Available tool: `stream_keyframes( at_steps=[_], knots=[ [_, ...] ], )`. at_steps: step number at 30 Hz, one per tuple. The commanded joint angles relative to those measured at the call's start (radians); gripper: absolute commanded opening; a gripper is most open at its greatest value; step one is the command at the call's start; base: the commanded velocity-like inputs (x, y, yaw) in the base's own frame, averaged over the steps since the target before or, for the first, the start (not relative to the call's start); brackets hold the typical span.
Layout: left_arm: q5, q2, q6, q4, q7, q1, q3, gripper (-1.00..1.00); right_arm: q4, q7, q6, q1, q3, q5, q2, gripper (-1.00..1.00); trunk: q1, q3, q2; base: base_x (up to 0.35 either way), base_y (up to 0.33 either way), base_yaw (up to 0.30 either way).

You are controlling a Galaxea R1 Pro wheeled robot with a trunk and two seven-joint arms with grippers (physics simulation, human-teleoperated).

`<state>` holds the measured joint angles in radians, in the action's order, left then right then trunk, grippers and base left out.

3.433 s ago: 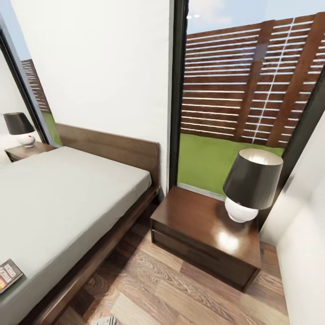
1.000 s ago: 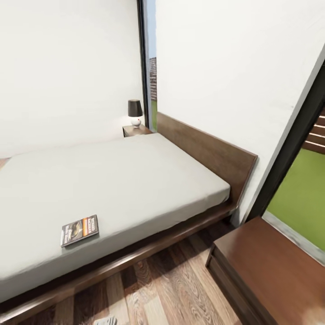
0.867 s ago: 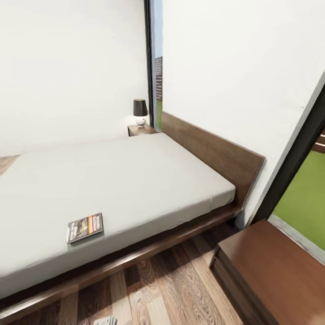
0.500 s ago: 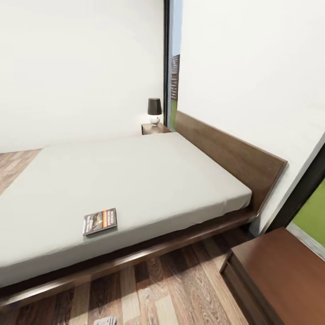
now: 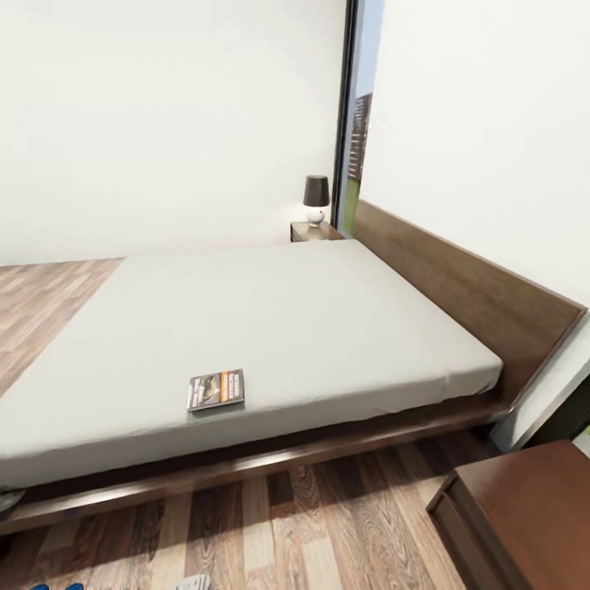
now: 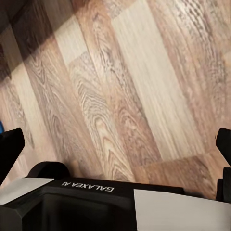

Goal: In the bedroom, move the book from the bed onto either nightstand, and place the two sandals side by side next to the bed.

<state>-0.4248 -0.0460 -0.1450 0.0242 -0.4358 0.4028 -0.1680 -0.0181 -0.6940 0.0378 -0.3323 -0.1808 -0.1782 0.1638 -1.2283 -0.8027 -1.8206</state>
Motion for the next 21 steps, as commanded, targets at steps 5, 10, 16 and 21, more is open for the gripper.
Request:
stream_keyframes(
  at_steps=[5,10,16,21],
  knots=[
    [-0.008,0.000,-0.005,-0.002,-0.003,0.001,-0.008,1.00,0.001,-0.004,0.002,0.000,-0.002,-0.003,0.001,1.00,0.000,-0.004,0.000,0.000,0.000,0.271],
    [-0.008,0.000,-0.004,-0.002,-0.003,0.001,-0.008,1.00,0.001,-0.005,0.002,0.000,-0.002,-0.003,0.001,1.00,0.000,-0.006,0.000,0.000,0.000,0.265],
    [-0.008,0.000,-0.004,-0.001,-0.003,0.001,-0.008,1.00,0.001,-0.005,0.002,0.000,-0.002,-0.003,0.000,1.00,0.000,-0.008,0.000,0.000,0.000,0.163],
    [-0.008,0.000,-0.004,-0.001,-0.003,0.001,-0.008,1.00,0.001,-0.006,0.002,-0.001,-0.002,-0.003,0.000,1.00,0.000,-0.008,0.000,0.140,0.000,0.019]
  ],
)
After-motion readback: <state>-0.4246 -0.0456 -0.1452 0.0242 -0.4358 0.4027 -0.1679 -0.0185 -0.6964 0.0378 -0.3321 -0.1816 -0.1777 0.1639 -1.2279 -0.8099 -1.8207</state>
